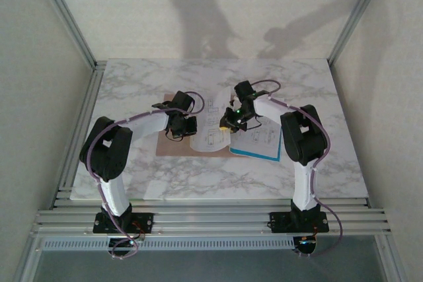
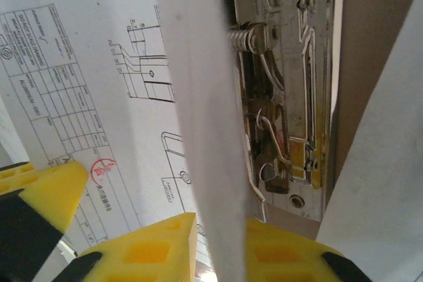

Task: Put the files into the folder

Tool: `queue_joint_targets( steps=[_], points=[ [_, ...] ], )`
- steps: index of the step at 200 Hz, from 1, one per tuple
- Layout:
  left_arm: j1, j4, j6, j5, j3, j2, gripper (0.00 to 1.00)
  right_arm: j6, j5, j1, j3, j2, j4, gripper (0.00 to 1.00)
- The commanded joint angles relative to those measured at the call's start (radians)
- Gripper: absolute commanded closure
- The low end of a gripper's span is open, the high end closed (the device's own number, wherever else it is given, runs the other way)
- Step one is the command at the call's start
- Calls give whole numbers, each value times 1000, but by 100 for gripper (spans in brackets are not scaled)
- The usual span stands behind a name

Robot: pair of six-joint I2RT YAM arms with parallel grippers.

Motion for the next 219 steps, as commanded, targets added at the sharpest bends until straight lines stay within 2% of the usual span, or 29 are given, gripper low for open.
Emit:
queue_joint_targets(
  steps=[1,22,30,44,52,62,75,101,143,219],
  points=[
    [8,2,-3,1,-2,3,100,-44,54,13,23,5,-55,93],
    [8,0,-9,-12,0,-9,100,-80,110,12,31,-21,-81,100],
    [8,0,-12,-20,-2,-15,90,-100,145,12,40,-28,-100,100],
    [15,0,-24,-35,-8,-34,62,-134,202,13,49,-45,-124,100],
    [23,1,-34,-42,-16,-49,52,-153,229,13,50,-58,-127,100],
    [39,4,-48,-51,-30,-72,46,-174,259,12,47,-81,-125,100],
    [68,7,-76,-59,-60,-110,45,-205,296,12,38,-113,-115,100],
    [155,-18,-142,-69,-131,-183,50,-259,384,12,20,-179,-85,100],
    [268,-75,-204,-60,-249,-291,73,-347,405,12,-48,-277,48,100],
    [318,-63,-260,-28,-406,-370,98,-493,244,17,-145,-325,317,100]
  ],
)
